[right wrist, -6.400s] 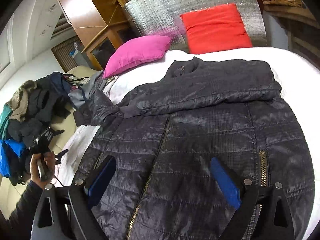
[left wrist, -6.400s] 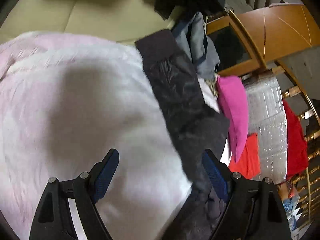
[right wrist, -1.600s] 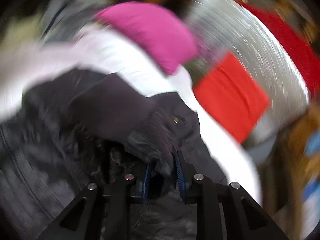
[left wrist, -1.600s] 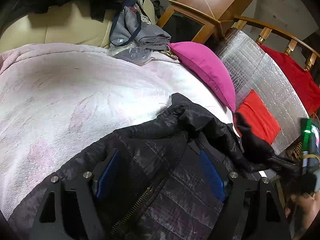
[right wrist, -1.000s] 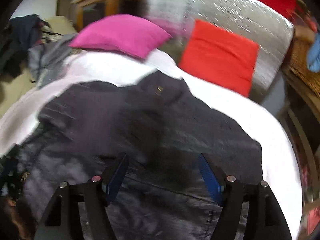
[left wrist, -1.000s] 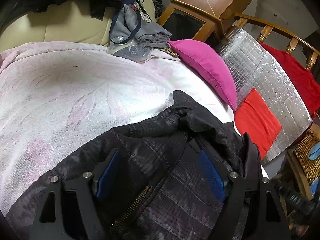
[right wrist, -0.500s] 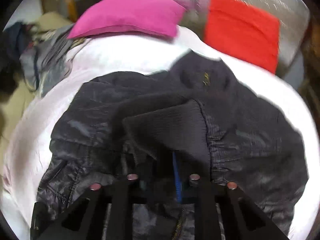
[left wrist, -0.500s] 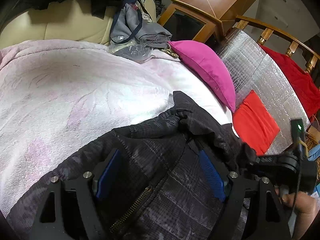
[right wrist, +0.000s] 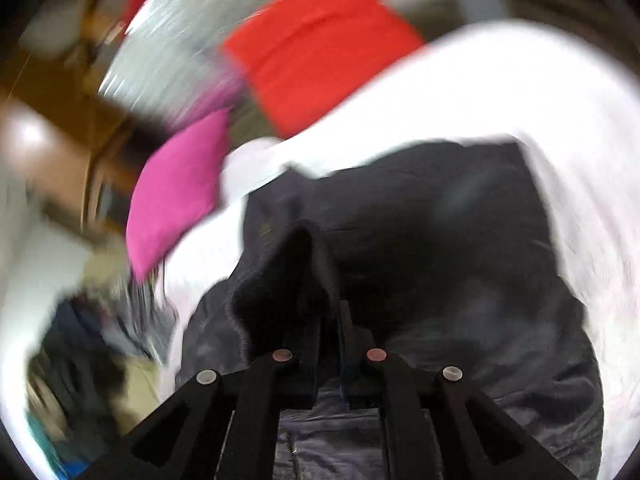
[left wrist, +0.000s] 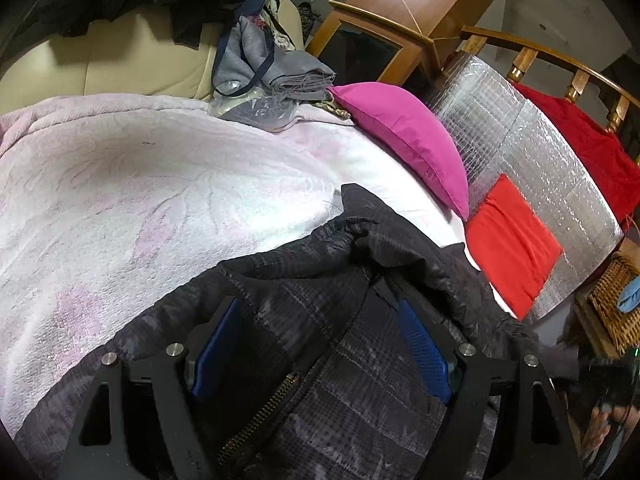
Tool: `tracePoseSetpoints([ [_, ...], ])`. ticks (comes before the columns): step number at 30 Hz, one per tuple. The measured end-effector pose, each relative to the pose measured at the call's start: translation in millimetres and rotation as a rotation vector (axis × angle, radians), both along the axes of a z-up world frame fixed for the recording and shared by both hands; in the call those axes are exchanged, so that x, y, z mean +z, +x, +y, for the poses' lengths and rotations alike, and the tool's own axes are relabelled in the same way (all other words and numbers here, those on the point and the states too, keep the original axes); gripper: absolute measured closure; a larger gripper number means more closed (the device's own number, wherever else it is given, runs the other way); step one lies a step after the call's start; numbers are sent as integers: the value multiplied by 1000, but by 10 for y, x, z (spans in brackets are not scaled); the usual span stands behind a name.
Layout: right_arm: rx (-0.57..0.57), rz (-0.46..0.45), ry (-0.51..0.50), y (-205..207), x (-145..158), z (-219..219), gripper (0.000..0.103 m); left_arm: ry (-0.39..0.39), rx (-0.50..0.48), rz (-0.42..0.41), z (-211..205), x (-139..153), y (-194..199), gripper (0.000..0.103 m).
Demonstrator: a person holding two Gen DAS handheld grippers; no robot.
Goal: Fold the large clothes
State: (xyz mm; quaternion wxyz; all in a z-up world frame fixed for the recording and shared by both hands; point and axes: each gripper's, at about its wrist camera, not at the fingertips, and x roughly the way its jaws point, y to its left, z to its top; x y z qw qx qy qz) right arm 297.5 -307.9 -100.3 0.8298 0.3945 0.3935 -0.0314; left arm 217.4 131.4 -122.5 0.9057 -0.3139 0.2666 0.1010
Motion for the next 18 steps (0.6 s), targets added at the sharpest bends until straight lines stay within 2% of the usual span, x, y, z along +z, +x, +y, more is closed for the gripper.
tracePoseSetpoints([
  [3,-41,-11,63,-143,-170,-239,91,12,-8,0,-27,3,8,22],
  [5,-43,-9,96,-175,-231,-308,75,11,-25,-1,-36,5,22,22],
  [7,-47,-45,147,-216,-253,-396,20,-13,-71,31,-34,7,91,22],
  [8,-49,-64,154,-274,-236,-467,18,-31,-102,46,-27,24,140,22],
  [11,-39,-95,87,-298,-87,-421,18,-83,-172,71,25,164,248,21],
  [13,-20,-114,30,-341,18,-366,18,-111,-255,76,46,328,383,18],
  [15,-49,-143,-7,-470,105,-373,18,-124,-317,63,52,473,514,18],
  [17,-114,-168,-19,-638,170,-419,18,-199,-356,78,101,538,675,16],
  [18,-130,-184,-6,-720,199,-427,18,-270,-384,95,126,530,777,16],
])
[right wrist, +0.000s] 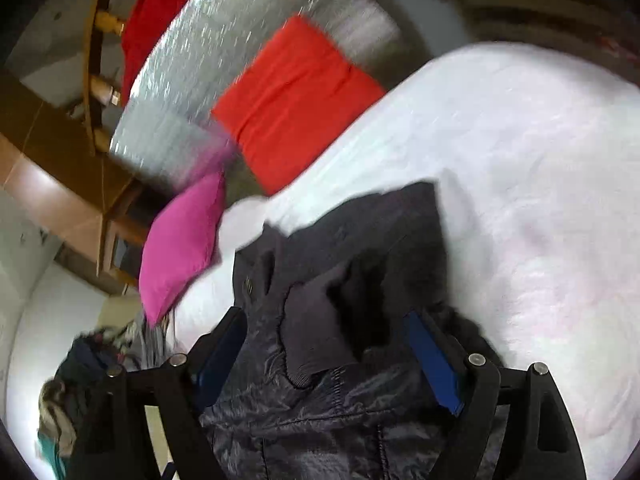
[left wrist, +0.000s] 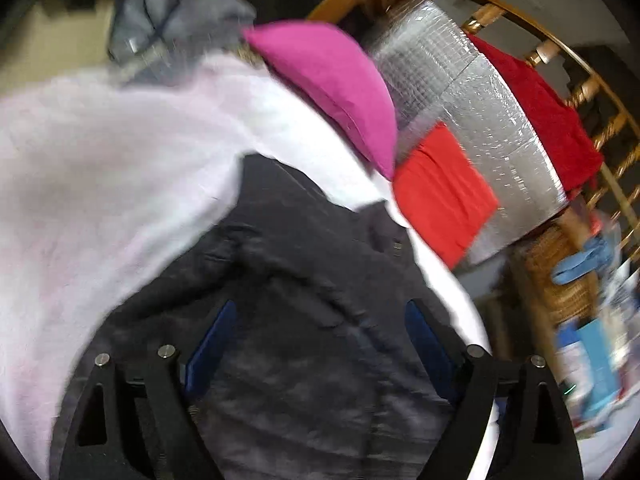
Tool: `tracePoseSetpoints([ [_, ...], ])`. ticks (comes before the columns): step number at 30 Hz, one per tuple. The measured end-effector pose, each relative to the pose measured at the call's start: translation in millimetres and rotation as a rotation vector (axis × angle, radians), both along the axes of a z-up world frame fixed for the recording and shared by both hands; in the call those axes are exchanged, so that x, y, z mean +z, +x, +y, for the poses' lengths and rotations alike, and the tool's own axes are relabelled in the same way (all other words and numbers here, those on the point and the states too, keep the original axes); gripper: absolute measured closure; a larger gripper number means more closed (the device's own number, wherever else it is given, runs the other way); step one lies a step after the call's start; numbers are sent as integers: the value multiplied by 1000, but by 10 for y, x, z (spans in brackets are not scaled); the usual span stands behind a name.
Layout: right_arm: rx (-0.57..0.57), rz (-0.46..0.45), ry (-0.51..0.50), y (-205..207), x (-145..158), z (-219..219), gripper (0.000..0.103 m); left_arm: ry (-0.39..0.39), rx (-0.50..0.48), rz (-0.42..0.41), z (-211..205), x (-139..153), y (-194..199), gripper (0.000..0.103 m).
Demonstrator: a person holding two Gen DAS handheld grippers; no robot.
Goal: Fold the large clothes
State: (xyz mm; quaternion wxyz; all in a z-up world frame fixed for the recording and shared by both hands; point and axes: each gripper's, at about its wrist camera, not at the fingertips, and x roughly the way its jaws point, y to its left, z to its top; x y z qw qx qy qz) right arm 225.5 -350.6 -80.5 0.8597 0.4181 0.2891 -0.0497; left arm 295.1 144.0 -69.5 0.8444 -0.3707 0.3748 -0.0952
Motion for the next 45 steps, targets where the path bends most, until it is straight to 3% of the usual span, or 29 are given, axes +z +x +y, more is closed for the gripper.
tracePoseSetpoints([
  [2,45,-33,46,-61,35,64,18,-162,-34,78,52,-92,218,16],
  [3,80,-45,56,-66,60,123,18,-198,-38,97,52,-138,292,16],
  [6,161,-73,132,17,66,274,18,-241,3,148,89,-254,495,16],
  [8,174,-18,229,184,-88,340,18,-309,17,199,114,-375,638,16],
  [10,169,1,250,300,-179,376,18,-355,46,237,159,-470,709,16],
  [14,127,76,363,490,-464,387,18,-347,83,273,227,-557,712,16],
  [23,94,113,244,661,-526,405,20,-329,91,274,376,-662,749,19],
  [26,100,170,213,749,-600,401,47,-344,71,276,372,-656,777,40],
  [27,99,188,201,749,-618,391,64,-357,66,274,373,-649,777,42],
  [28,100,196,194,747,-638,390,69,-359,64,268,375,-641,784,43],
  [29,109,201,176,761,-645,398,72,-349,59,258,383,-616,783,53],
  [30,123,207,147,763,-634,406,83,-329,51,252,391,-594,790,72],
  [31,138,213,105,778,-601,437,88,-313,46,247,393,-586,805,81],
  [33,156,187,44,765,-459,485,91,-295,71,211,452,-510,813,91],
  [36,173,63,-75,608,-15,578,92,-226,69,89,506,-266,758,92],
  [38,169,16,-151,468,132,639,92,-156,34,48,439,-269,748,92],
  [40,175,72,-177,473,-35,633,92,-113,23,119,393,-508,798,93],
  [42,179,188,-153,522,-435,564,92,-108,28,192,397,-731,817,93],
  [45,190,183,-137,445,-505,543,92,-74,20,173,419,-685,758,93],
])
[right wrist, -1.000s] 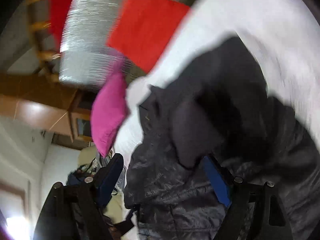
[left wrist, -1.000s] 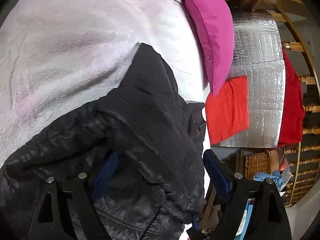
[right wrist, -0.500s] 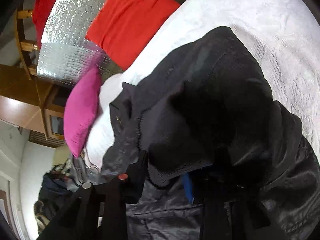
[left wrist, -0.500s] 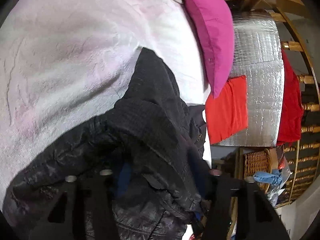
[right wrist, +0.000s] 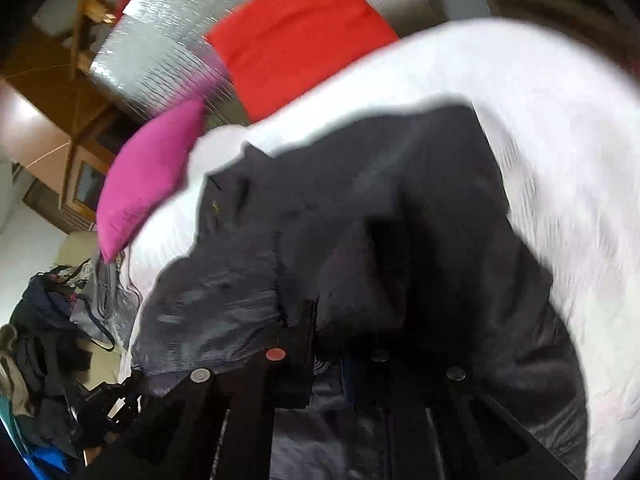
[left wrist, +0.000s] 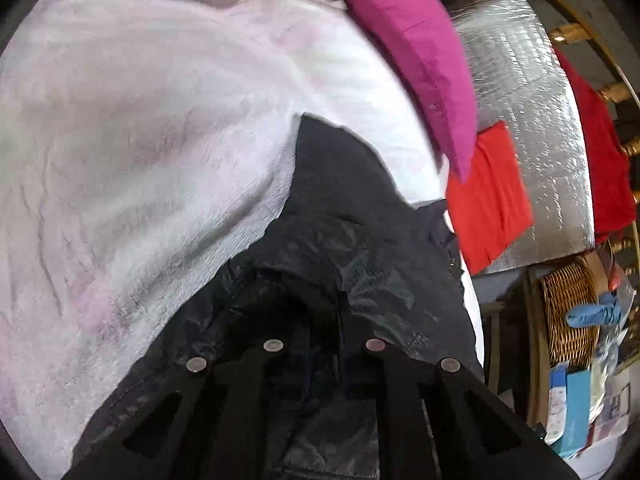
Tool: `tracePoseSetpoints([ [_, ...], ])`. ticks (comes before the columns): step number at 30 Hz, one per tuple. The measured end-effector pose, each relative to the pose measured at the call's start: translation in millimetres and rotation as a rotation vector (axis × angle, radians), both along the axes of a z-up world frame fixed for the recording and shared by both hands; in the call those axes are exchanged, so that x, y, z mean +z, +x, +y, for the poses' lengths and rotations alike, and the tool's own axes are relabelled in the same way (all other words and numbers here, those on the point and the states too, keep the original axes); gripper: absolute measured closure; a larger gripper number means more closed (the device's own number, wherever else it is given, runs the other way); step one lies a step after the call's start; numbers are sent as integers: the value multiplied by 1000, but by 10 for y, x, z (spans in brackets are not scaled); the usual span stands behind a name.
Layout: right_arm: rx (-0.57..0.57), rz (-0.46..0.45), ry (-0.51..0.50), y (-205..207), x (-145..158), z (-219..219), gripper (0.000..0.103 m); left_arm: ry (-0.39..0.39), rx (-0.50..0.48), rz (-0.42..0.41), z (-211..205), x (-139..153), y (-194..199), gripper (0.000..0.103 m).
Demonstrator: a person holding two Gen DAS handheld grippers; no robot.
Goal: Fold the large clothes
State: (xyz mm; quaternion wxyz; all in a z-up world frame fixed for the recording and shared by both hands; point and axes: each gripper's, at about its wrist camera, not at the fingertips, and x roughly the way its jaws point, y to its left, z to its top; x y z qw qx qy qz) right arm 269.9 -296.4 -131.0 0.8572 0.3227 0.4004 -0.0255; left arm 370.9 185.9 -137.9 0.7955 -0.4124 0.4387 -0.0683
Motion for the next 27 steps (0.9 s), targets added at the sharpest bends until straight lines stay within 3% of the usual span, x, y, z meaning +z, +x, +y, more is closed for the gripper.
tracePoseSetpoints([
  [4,20,-92,-33,-37,341,11,92,14,-9,-103,46,278,-49,93],
  [6,22,-58,-57,16,247,11,91,44,-23,-35,-9,106,-12,92],
  [8,24,51,-26,67,-63,-25,89,45,-40,71,-41,-160,31,84],
  [10,19,47,6,14,-177,-47,84,0,-36,69,25,-195,-10,82],
  [11,19,27,4,-18,-156,-62,80,-4,-38,65,45,-168,-17,71],
  [12,21,19,-9,-33,-115,-76,67,-9,-48,66,72,-129,-31,56],
  [13,30,8,0,-45,-74,-97,36,-18,-61,69,99,-83,-48,50],
  [14,37,-6,19,-65,-41,-109,24,-21,-73,69,130,-29,-83,42],
  [15,37,-20,28,-108,17,-131,19,-10,-74,71,159,30,-124,36],
  [21,7,-51,34,-481,306,-285,19,87,-60,0,380,451,-476,35],
  [25,26,-152,77,-538,629,-286,19,63,-92,-101,347,717,-379,35],
  [27,107,-192,105,-383,742,-164,19,36,-123,-130,194,766,-209,35],
])
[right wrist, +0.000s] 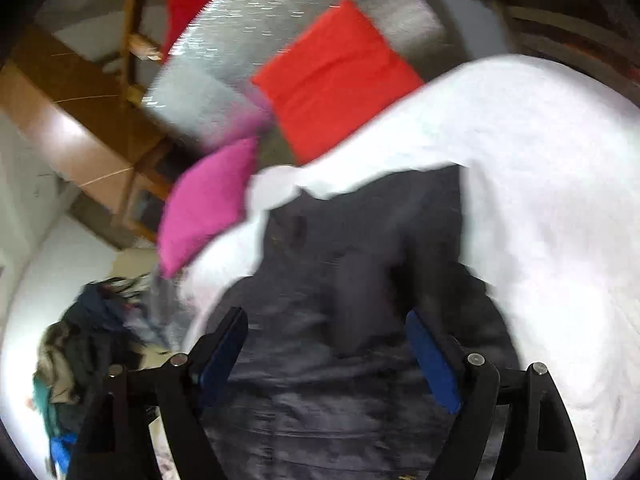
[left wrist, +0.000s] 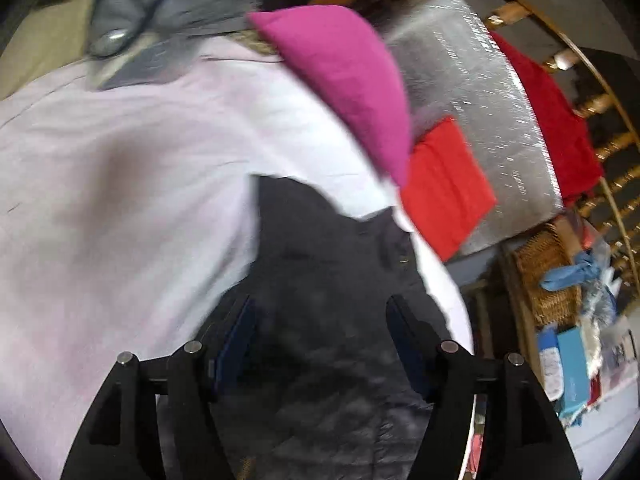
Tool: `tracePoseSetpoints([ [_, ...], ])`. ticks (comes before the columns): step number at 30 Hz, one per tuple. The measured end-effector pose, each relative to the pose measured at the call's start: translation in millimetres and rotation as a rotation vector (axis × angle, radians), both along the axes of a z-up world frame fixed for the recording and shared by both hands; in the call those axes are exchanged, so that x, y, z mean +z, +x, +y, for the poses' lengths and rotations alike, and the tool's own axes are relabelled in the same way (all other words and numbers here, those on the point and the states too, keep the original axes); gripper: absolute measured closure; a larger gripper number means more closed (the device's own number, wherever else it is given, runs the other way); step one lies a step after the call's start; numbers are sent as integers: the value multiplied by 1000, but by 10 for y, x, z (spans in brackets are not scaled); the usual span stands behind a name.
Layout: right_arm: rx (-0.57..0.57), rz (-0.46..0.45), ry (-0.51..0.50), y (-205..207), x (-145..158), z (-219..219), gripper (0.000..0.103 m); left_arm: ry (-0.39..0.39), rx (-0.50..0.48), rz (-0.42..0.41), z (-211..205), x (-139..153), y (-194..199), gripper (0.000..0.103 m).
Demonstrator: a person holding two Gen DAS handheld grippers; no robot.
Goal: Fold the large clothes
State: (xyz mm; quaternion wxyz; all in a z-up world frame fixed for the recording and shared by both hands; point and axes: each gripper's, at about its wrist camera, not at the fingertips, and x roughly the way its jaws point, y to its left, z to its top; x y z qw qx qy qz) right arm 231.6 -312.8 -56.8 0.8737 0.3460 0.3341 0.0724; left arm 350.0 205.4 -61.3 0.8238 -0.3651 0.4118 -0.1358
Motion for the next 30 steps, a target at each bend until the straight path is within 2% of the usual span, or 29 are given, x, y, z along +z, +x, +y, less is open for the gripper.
tracePoseSetpoints([
  [3,71,-6,9,264,-25,159,19,-53,-57,22,-238,-156,275,35],
  [7,120,64,59,591,-349,200,19,-19,-69,130,-377,-599,580,38],
  [9,101,141,74,714,-625,121,19,-12,-51,162,-325,-786,620,57],
  [10,107,176,93,750,-755,81,19,-11,-46,168,-297,-833,618,61],
  [12,113,207,94,794,-929,54,21,-13,-64,155,-289,-872,597,64],
  [14,122,192,45,777,-911,104,21,32,-88,141,-318,-864,612,64],
  [18,99,222,23,796,-895,126,21,103,-86,145,-367,-866,639,79],
  [19,93,231,14,782,-865,133,21,118,-86,155,-377,-826,630,79],
  [20,93,237,-7,765,-790,146,20,129,-84,162,-351,-774,633,78],
  [22,121,199,-57,757,-609,203,20,128,-85,148,-328,-620,607,58],
  [23,134,160,-73,727,-488,215,20,119,-82,119,-312,-510,604,36],
  [24,136,138,-74,716,-419,198,19,123,-63,86,-286,-398,610,23],
  [26,138,110,-78,750,-324,167,19,141,-31,20,-238,-244,650,21],
  [27,149,106,-73,799,-312,164,19,147,-29,13,-224,-225,739,21],
  [30,173,113,-43,938,-368,131,19,96,-46,87,-192,-422,1134,21],
])
